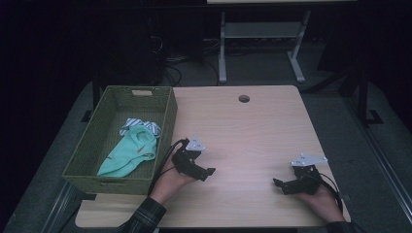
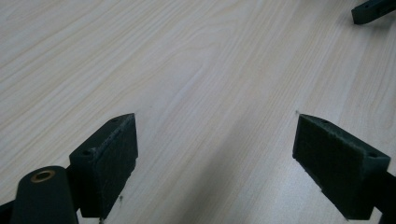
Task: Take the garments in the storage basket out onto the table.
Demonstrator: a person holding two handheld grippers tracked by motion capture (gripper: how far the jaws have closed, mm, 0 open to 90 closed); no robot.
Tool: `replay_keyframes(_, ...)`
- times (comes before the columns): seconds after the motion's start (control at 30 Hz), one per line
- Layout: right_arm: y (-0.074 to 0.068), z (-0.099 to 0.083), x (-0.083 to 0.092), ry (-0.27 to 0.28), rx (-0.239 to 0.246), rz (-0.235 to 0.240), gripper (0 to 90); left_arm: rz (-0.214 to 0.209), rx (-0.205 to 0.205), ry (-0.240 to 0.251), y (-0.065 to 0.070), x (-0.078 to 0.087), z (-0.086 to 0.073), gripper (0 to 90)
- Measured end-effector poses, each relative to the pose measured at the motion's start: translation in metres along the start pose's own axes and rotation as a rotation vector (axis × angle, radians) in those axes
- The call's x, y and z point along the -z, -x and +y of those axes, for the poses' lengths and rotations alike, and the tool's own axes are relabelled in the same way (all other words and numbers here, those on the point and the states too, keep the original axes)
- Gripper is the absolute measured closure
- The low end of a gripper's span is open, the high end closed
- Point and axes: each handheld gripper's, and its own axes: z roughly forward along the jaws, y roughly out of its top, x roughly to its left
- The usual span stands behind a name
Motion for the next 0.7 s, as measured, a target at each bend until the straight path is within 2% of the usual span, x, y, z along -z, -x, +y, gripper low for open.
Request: replay_keyframes(0.7,0.0004,0.0002,-0.0003,0.002,0.005,0.0,2.3,0.013,-0.015,-0.01,-0.0007,0.0091,0.0101,13.5)
